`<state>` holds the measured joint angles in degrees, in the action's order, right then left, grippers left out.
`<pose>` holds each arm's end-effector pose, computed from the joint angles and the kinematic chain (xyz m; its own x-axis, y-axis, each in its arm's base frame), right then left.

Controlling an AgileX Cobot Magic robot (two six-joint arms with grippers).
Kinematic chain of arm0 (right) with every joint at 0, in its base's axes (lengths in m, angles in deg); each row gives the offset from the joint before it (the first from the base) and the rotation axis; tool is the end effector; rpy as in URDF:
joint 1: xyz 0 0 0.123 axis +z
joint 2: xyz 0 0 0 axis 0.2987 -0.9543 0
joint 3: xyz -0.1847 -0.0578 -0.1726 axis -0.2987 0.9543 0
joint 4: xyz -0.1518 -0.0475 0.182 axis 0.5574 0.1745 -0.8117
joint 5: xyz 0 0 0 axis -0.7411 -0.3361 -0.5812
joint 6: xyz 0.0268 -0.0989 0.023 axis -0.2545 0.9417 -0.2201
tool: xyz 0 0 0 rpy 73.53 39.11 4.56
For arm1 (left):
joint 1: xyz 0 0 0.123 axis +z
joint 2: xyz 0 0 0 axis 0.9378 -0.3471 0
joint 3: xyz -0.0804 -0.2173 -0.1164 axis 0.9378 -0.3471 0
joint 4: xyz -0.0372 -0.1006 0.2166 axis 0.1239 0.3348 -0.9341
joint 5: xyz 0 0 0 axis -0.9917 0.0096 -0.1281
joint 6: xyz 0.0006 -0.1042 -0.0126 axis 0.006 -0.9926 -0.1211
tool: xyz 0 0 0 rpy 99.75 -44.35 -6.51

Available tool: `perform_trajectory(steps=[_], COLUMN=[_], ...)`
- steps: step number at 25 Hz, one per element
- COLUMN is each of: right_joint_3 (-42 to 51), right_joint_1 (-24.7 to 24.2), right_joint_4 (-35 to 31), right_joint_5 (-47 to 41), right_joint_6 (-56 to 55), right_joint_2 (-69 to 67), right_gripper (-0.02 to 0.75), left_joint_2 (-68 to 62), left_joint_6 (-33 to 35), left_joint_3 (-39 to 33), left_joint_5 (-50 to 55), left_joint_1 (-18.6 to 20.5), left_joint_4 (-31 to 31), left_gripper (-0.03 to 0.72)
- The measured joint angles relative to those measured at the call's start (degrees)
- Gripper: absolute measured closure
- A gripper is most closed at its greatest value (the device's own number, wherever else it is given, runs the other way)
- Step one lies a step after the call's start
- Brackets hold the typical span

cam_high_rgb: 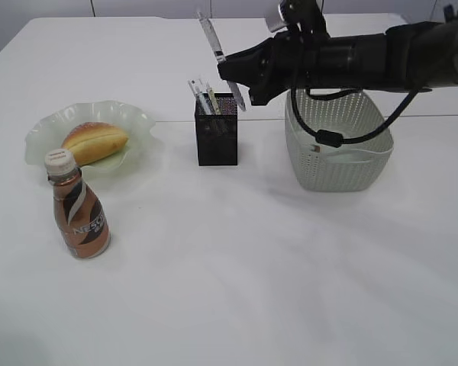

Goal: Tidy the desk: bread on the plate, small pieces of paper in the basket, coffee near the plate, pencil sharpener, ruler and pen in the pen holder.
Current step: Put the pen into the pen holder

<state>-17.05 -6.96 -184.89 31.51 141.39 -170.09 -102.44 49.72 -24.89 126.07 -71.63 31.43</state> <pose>0.4342 0.1566 0.2159 0.0607 -0.2650 -0.9623 -0.8470 0.4965 -0.1901 0.2174 -0.0217 0.2343 -0.9054 -0.1386 -0.4013 -0.0640 0.9790 -0.1938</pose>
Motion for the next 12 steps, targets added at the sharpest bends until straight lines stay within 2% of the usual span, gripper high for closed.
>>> perform_trajectory(steps=[12], right_joint_3=[-15.58], right_joint_1=[0.00], right_joint_4=[-0.84], right_joint_5=[-0.33], right_joint_6=[0.15], right_joint_2=[-11.85], right_gripper=[0.678], left_joint_2=[0.00], left_joint_6=[0.00], left_joint_3=[0.00], left_joint_5=[4.21], left_joint_1=[0.00], left_joint_4=[0.00], left_gripper=[0.309])
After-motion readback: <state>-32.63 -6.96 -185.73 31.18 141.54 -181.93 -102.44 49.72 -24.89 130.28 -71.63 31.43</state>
